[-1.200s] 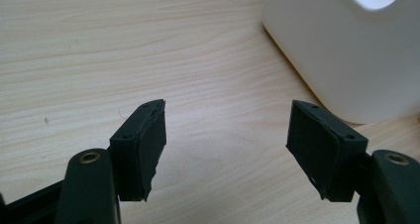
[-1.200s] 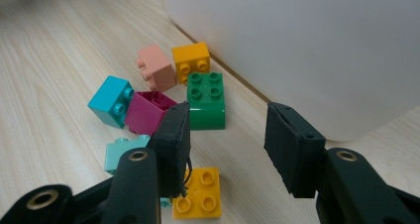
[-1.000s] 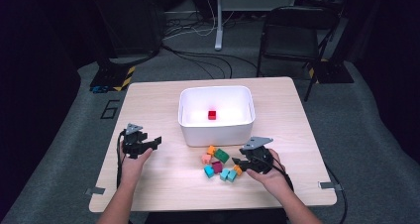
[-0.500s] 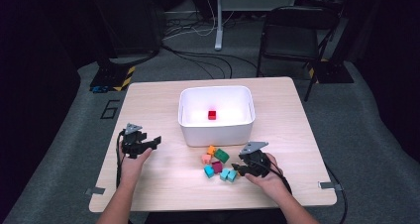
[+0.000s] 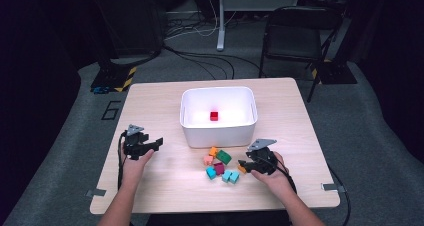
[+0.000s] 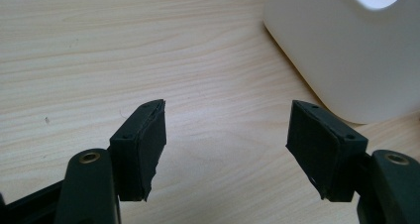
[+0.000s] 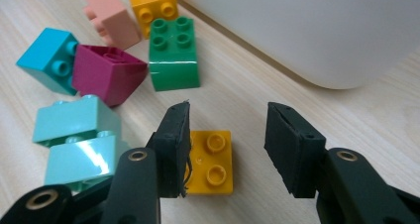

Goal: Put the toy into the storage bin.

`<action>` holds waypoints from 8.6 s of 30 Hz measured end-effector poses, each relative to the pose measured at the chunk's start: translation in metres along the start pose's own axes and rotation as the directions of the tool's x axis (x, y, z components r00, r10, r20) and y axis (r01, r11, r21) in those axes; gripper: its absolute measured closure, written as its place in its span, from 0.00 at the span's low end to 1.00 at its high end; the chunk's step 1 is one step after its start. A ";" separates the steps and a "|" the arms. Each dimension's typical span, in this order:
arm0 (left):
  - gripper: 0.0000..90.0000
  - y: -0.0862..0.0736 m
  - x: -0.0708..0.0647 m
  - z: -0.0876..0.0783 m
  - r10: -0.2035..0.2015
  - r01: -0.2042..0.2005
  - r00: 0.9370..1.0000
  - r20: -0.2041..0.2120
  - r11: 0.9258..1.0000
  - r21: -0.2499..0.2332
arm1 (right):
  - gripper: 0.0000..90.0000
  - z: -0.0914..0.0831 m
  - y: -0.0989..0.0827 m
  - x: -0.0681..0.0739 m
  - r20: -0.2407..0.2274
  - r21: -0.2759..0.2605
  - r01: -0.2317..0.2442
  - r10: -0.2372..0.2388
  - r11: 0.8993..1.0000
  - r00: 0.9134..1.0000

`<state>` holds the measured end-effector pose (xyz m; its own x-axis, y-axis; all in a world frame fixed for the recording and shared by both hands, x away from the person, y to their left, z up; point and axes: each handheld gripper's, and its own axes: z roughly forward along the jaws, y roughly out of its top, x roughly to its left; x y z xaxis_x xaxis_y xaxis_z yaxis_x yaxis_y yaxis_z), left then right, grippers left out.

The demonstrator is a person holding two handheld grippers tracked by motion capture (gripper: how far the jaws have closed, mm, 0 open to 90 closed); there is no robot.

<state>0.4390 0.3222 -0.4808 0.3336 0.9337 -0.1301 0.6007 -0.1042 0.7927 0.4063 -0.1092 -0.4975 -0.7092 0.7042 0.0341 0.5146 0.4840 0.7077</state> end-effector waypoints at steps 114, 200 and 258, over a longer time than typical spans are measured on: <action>0.34 0.000 0.000 0.001 0.001 -0.001 1.000 0.003 1.000 0.003 | 0.65 -0.062 0.166 -0.026 -0.080 -0.044 0.011 -0.015 0.999 0.997; 0.35 0.000 0.002 0.001 -0.004 0.004 1.000 0.006 1.000 -0.002 | 0.59 -0.033 0.171 0.007 -0.091 -0.073 0.074 -0.081 0.995 0.993; 0.35 0.000 0.002 0.000 -0.001 0.001 1.000 0.001 1.000 0.001 | 0.59 0.033 0.046 0.019 -0.074 0.032 0.062 -0.059 0.998 0.996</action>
<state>0.4394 0.3238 -0.4807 0.3335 0.9335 -0.1319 0.6017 -0.1030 0.7920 0.4320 -0.0561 -0.4870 -0.7719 0.6343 0.0440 0.4850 0.5428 0.6857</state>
